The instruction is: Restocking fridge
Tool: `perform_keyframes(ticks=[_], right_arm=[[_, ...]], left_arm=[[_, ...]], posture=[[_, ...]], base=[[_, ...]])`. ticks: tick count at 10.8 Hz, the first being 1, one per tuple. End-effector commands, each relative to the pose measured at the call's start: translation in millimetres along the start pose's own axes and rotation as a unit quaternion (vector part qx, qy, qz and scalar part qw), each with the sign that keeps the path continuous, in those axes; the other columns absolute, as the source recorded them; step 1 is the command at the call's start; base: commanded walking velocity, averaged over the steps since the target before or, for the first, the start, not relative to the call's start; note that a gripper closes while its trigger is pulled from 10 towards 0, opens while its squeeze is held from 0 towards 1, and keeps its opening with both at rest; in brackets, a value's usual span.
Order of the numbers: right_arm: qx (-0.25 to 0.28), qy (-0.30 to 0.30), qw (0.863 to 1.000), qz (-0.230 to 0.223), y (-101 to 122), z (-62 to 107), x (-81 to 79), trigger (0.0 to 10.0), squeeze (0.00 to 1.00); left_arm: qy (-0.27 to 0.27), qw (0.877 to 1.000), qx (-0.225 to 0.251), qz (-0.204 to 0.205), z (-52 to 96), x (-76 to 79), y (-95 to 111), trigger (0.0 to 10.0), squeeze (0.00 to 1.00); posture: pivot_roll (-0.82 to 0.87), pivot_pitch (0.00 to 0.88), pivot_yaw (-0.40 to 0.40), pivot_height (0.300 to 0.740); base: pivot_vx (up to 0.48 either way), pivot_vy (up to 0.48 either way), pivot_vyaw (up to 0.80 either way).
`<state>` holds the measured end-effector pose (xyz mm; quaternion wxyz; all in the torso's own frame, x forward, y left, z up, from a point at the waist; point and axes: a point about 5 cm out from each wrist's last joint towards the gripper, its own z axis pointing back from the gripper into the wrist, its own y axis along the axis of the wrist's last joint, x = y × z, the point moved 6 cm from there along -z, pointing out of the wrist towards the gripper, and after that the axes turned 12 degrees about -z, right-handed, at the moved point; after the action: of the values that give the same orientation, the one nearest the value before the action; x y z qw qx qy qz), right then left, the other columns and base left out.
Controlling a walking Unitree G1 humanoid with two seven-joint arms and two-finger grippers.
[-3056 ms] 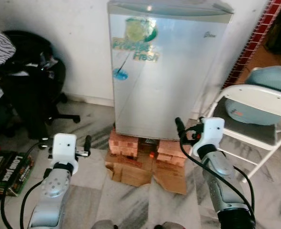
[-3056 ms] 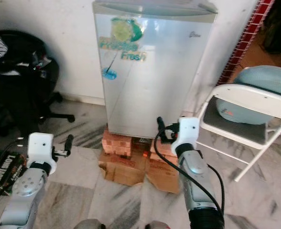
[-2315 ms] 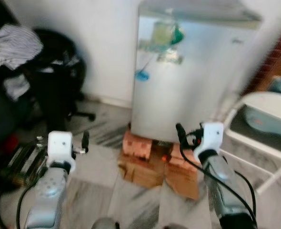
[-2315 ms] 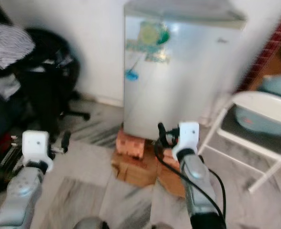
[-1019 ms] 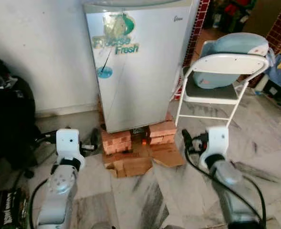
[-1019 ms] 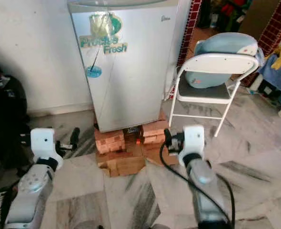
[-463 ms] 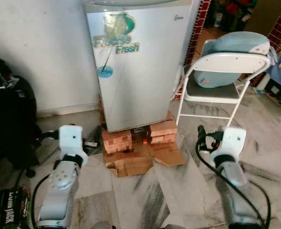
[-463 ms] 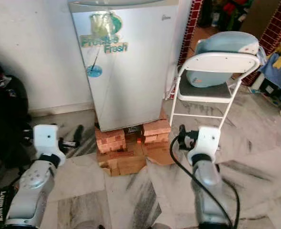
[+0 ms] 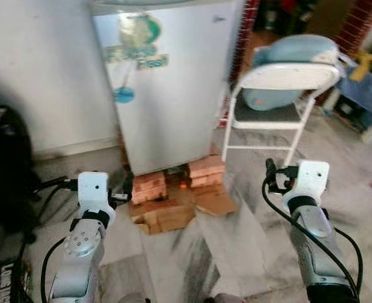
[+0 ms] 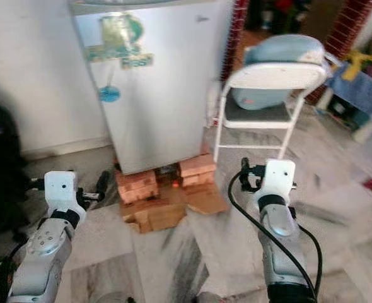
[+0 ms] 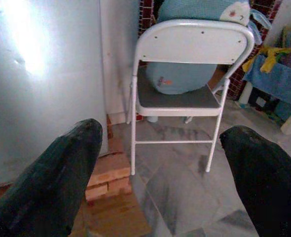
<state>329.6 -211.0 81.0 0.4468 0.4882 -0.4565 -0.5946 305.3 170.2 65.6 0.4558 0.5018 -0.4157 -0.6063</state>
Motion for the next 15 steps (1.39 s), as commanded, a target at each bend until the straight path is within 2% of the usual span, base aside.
perform_keyframes(ticks=[1,3,5,6,11,15], right_arm=[[0.005,0.013,1.0,0.005,2.6,-2.7,-5.0,10.0,0.0],[0.007,0.003,1.0,0.003,5.9,-6.4,2.1,10.0,0.0],[0.007,0.004,1.0,0.001,5.4,-5.8,-0.2,10.0,0.0],[0.005,0.005,1.0,0.001,3.7,-4.9,-0.9,10.0,0.0],[0.005,0.002,1.0,0.002,3.3,-6.5,-0.1,10.0,0.0],[0.006,0.005,1.0,0.001,3.5,-8.9,-2.4,10.0,0.0]], left_arm=[[-0.006,1.0,-0.001,-0.004,-0.4,-0.2,0.1,10.0,0.0],[0.005,1.0,0.001,-0.009,-2.5,-7.3,1.4,10.0,0.0],[0.004,1.0,0.001,-0.01,-2.9,-6.4,1.7,10.0,0.0],[0.003,1.0,0.0,-0.009,-3.1,-6.3,1.6,10.0,0.0],[-0.001,1.0,-0.006,-0.011,-5.0,-4.0,-0.7,10.0,0.0],[-0.014,1.0,0.001,-0.005,-5.3,0.8,2.5,10.0,0.0]], posture=[[0.06,0.0,-0.017,0.74],[0.06,0.0,-0.019,0.74],[0.06,0.0,-0.019,0.74],[0.06,0.0,-0.017,0.74],[0.06,0.0,-0.012,0.74],[0.06,0.0,-0.012,0.74]], base=[[0.0,0.255,-0.49],[0.0,0.0,-0.21],[0.0,0.0,-0.21],[0.0,0.0,-0.61],[0.0,0.454,-0.77],[0.0,0.0,-0.8]])
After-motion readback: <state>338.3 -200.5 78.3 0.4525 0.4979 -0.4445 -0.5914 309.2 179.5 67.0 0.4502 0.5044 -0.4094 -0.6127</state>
